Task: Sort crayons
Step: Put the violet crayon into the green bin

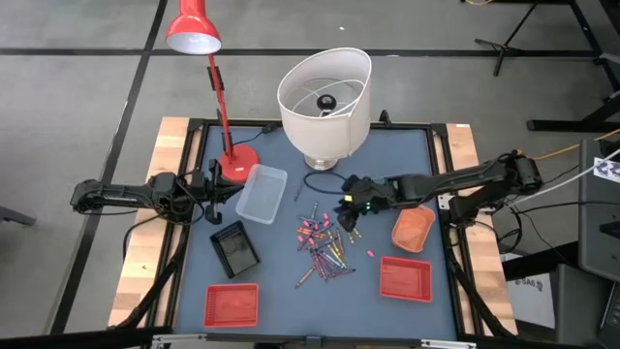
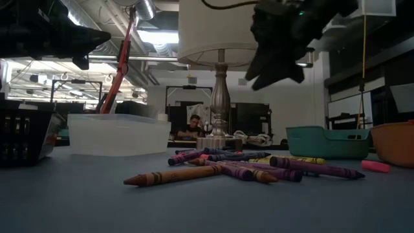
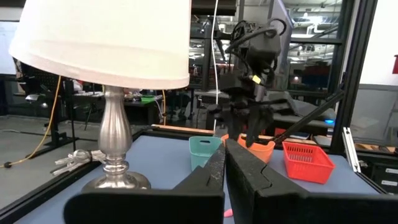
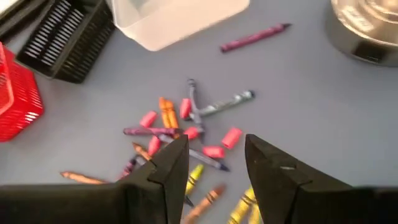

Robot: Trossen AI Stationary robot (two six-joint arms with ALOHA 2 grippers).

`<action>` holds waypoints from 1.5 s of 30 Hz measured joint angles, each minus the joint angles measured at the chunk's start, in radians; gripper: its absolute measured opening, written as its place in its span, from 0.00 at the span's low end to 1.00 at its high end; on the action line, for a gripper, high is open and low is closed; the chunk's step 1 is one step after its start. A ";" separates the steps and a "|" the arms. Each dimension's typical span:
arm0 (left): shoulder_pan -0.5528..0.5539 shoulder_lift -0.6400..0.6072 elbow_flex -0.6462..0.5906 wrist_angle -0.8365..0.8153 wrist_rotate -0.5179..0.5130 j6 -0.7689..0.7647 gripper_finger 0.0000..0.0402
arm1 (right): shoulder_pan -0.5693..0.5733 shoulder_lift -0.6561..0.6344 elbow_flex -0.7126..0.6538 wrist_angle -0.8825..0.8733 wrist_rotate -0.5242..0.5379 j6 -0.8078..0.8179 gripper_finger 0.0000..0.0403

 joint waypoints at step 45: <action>-0.107 1.064 0.487 0.203 -0.083 -0.080 0.23 | 0.187 0.034 -0.001 -0.071 -0.016 -0.222 0.39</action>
